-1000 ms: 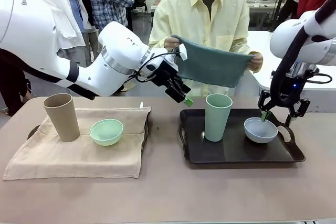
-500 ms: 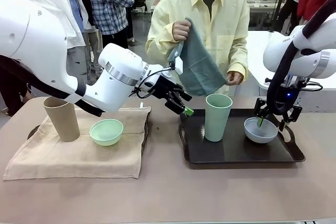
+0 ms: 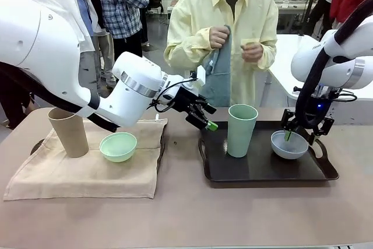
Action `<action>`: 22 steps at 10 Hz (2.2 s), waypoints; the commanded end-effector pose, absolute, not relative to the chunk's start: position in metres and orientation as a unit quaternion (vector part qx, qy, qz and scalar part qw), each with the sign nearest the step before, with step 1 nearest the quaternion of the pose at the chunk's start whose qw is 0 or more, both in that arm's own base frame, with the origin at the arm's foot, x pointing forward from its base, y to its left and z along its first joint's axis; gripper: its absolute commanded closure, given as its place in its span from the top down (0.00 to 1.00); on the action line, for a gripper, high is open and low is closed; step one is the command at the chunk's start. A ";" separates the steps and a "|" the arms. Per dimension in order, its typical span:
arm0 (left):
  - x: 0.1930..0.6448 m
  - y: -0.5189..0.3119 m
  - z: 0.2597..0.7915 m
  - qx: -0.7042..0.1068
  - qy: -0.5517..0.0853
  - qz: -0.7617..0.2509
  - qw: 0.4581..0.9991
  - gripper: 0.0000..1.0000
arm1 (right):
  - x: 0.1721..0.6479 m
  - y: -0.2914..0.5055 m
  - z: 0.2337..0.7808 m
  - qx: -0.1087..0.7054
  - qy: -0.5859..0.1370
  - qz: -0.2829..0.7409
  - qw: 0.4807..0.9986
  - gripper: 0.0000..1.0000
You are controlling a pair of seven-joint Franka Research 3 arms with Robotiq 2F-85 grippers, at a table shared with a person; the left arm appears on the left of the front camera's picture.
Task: Set up a tray with a mat and arrange the tableware.
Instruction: Pick up the Picnic Bowl and Reusable plastic cup from the Handle tray in front of the human's position and hold them in the air.
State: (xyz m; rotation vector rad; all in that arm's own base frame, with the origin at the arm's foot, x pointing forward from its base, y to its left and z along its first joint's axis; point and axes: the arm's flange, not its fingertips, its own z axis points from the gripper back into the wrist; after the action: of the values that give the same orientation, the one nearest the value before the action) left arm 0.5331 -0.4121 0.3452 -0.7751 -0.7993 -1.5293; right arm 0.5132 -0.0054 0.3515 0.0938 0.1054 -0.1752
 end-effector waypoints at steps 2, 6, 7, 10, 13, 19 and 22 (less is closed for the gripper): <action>0.531 -0.417 0.330 -0.338 -0.357 -0.660 0.568 1.00 | 0.508 -0.002 0.349 0.045 0.031 -0.094 0.994 0.83; 0.527 -0.435 0.320 -0.359 -0.345 -0.654 0.569 1.00 | 0.509 -0.004 0.347 0.051 0.034 -0.096 0.994 0.83; 0.528 -0.440 0.318 -0.364 -0.343 -0.653 0.568 1.00 | 0.509 -0.005 0.346 0.052 0.035 -0.095 0.994 0.83; 0.529 -0.457 0.314 -0.382 -0.332 -0.649 0.567 1.00 | 0.511 -0.005 0.345 0.055 0.043 -0.092 0.993 0.83; 0.530 -0.467 0.309 -0.388 -0.328 -0.652 0.562 1.00 | 0.511 -0.006 0.344 0.057 0.045 -0.088 0.993 0.83; 0.528 -0.488 0.301 -0.390 -0.320 -0.668 0.548 1.00 | 0.513 -0.006 0.341 0.058 0.051 -0.087 0.993 0.83; 0.527 -0.500 0.299 -0.388 -0.321 -0.675 0.540 1.00 | 0.513 -0.005 0.340 0.058 0.055 -0.088 0.993 0.83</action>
State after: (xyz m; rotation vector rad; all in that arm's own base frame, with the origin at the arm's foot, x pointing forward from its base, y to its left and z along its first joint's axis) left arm 0.5205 -0.4934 0.2982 -0.9247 -0.7719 -1.5864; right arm 0.5123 -0.0062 0.3427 0.0951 0.1081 -0.1803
